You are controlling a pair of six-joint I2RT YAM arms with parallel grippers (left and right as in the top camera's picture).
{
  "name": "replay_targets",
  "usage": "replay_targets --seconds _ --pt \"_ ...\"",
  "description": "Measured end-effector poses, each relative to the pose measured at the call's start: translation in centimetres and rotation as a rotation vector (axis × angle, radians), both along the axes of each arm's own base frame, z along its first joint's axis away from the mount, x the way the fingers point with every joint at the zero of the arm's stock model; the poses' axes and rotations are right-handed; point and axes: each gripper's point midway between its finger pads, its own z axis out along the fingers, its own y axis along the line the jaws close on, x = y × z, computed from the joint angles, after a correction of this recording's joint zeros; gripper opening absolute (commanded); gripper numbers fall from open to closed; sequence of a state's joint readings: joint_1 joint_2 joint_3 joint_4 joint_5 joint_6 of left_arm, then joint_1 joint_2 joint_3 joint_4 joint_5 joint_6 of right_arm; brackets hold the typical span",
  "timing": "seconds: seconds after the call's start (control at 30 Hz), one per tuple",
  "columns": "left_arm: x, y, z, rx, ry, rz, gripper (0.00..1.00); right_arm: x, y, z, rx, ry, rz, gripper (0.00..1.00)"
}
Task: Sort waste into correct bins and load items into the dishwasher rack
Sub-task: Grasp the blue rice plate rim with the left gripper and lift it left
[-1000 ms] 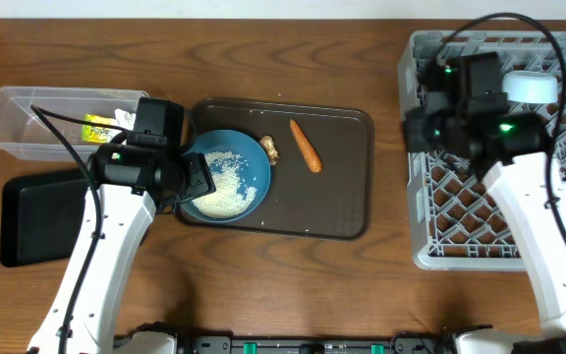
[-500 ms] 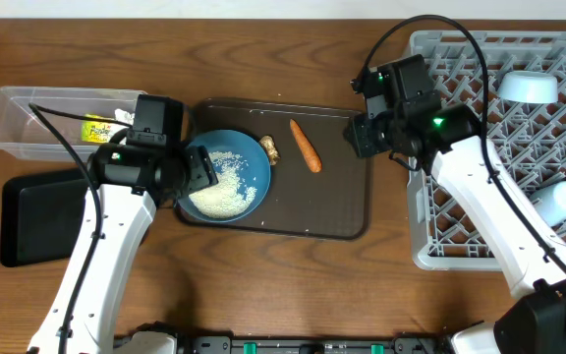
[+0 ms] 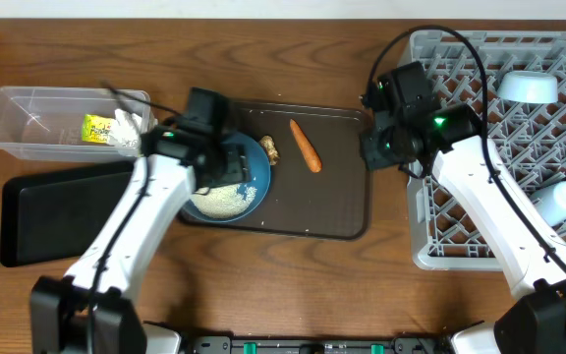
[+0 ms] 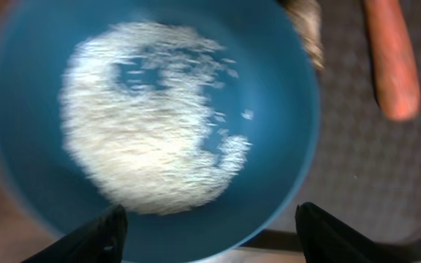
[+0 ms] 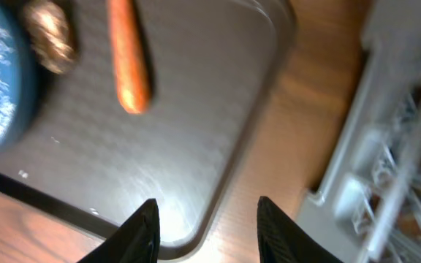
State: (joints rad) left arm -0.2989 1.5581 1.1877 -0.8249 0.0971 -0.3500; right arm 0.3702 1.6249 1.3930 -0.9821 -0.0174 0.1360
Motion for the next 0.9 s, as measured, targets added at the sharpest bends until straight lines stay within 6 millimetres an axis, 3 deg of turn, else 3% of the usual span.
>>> replay_targets --seconds 0.23,0.43,0.67,0.9 --pt "-0.8 -4.1 -2.2 0.023 0.029 -0.16 0.75 -2.2 -5.8 -1.0 -0.163 0.112 -0.184 0.39" --pt "-0.7 -6.0 -5.1 0.042 0.067 -0.21 0.75 -3.0 -9.9 -1.1 -0.219 0.165 -0.321 0.38" --pt "-0.7 -6.5 -7.7 0.088 0.102 -0.233 0.73 -4.0 -13.0 -1.2 -0.24 0.216 -0.421 0.39" --pt "-0.9 -5.7 -10.5 0.154 0.154 -0.236 0.52 -4.2 -13.5 -1.2 -0.246 0.227 -0.435 0.39"
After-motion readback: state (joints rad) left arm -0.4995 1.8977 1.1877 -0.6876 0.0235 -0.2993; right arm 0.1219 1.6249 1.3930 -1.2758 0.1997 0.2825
